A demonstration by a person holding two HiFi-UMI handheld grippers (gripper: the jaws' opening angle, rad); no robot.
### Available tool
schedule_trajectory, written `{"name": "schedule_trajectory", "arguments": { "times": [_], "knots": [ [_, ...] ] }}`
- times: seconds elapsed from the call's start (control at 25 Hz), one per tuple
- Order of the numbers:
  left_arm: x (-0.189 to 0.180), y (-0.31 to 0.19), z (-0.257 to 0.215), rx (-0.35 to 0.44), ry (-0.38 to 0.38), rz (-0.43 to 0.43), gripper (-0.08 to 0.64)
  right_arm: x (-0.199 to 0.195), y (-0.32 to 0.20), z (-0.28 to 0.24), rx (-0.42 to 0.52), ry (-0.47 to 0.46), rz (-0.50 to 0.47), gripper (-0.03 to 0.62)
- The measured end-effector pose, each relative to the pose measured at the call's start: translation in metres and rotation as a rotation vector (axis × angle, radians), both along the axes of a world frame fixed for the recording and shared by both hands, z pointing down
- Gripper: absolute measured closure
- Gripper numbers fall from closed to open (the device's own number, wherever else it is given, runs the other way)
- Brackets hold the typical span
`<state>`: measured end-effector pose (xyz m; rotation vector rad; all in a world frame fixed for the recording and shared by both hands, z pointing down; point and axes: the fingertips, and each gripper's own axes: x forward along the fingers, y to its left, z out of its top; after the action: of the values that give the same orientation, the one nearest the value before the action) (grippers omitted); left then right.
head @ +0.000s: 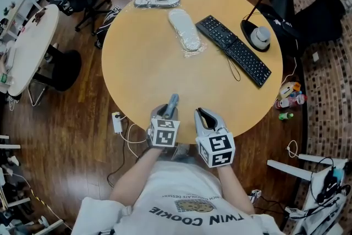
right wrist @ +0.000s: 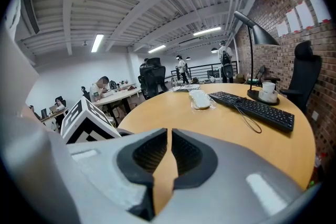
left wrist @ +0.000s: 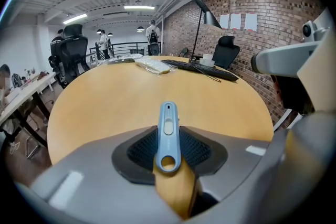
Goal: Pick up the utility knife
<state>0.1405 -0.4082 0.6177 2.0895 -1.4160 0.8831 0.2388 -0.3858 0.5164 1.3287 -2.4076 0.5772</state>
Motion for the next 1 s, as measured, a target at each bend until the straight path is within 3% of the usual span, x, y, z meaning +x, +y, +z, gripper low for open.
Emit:
{"name": "schedule_trajectory", "arguments": {
  "times": [0.52, 1.0],
  "knots": [
    [-0.007, -0.001, -0.068, 0.177, 0.148, 0.067, 0.425, -0.025, 0.011, -0.006, 0.008, 0.02, 0.036, 0.577],
    [-0.048, 0.024, -0.143, 0.3, 0.305, 0.128, 0.425, -0.077, 0.034, -0.034, 0.062, 0.022, 0.107, 0.577]
  ]
}}
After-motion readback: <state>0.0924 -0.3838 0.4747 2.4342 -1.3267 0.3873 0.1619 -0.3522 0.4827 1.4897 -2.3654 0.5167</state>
